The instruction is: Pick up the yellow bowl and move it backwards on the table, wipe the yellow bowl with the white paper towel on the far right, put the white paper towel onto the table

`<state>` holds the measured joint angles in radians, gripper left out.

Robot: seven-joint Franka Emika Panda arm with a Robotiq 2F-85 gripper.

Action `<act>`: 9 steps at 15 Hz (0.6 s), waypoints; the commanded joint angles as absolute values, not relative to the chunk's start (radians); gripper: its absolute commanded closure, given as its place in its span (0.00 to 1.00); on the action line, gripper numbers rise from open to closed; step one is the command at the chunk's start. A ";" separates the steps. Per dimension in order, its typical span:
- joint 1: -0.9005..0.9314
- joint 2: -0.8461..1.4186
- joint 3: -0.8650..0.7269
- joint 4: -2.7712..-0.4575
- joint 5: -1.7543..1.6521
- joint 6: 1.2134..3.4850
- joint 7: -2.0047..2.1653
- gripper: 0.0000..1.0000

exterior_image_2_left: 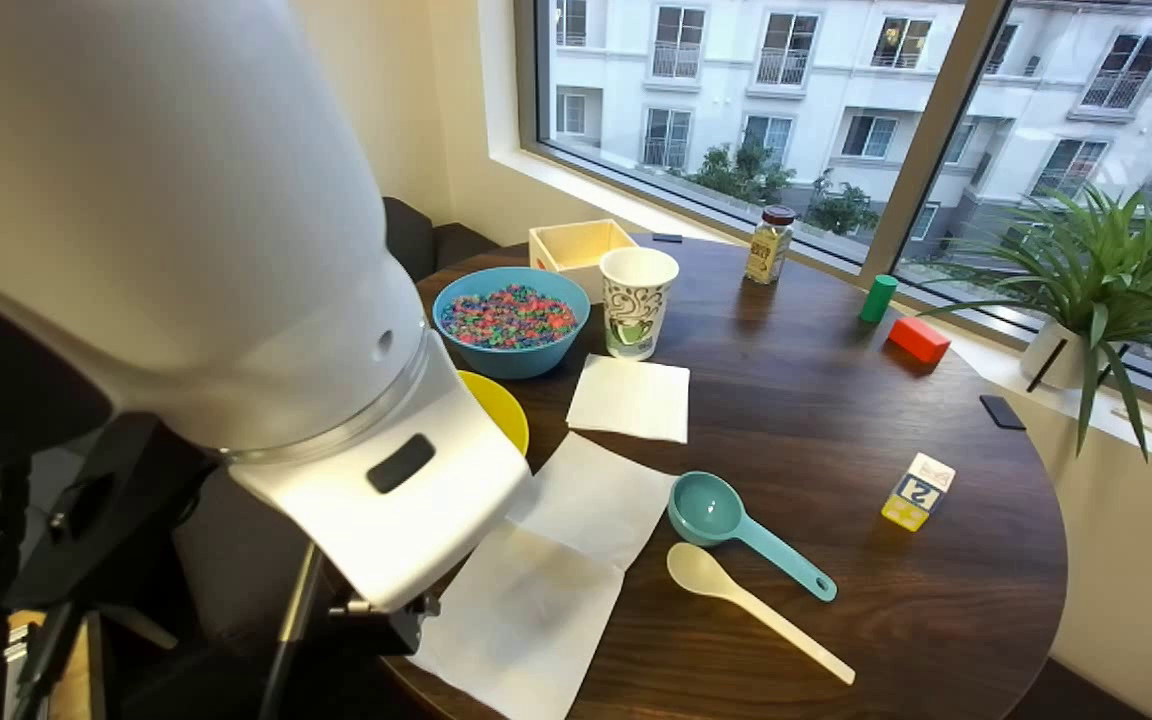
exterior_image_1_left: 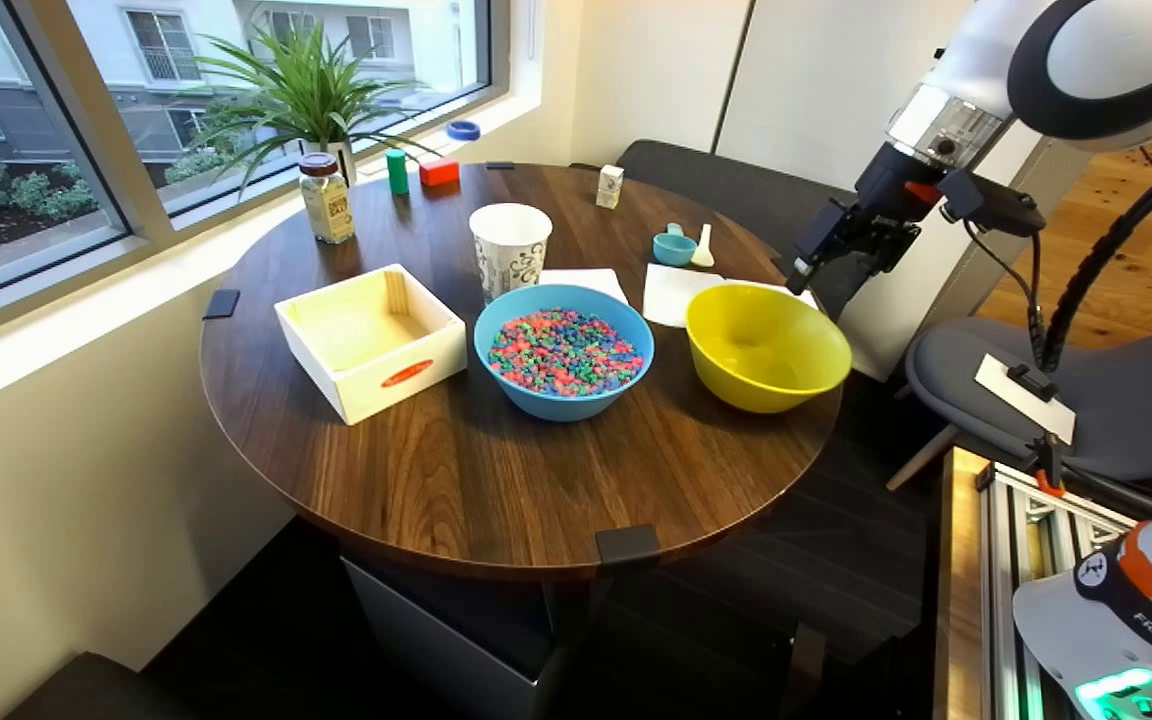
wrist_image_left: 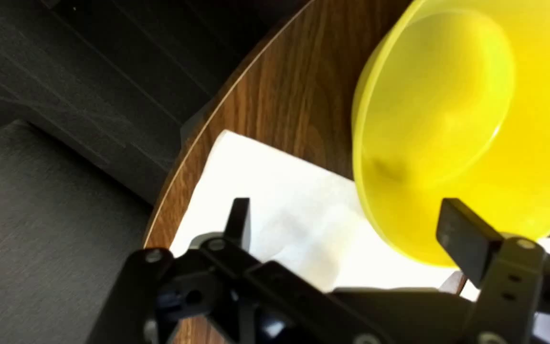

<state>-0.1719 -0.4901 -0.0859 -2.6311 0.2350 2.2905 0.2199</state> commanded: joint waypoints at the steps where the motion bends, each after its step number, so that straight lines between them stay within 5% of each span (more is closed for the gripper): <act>1: -0.209 -0.454 -0.086 -2.581 0.196 2.298 0.281 0.00; 9: -0.238 -0.259 -0.085 -2.426 0.125 2.295 0.374 0.00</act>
<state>-0.2328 -0.3610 -0.0896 -2.4949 0.1666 2.2950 0.3267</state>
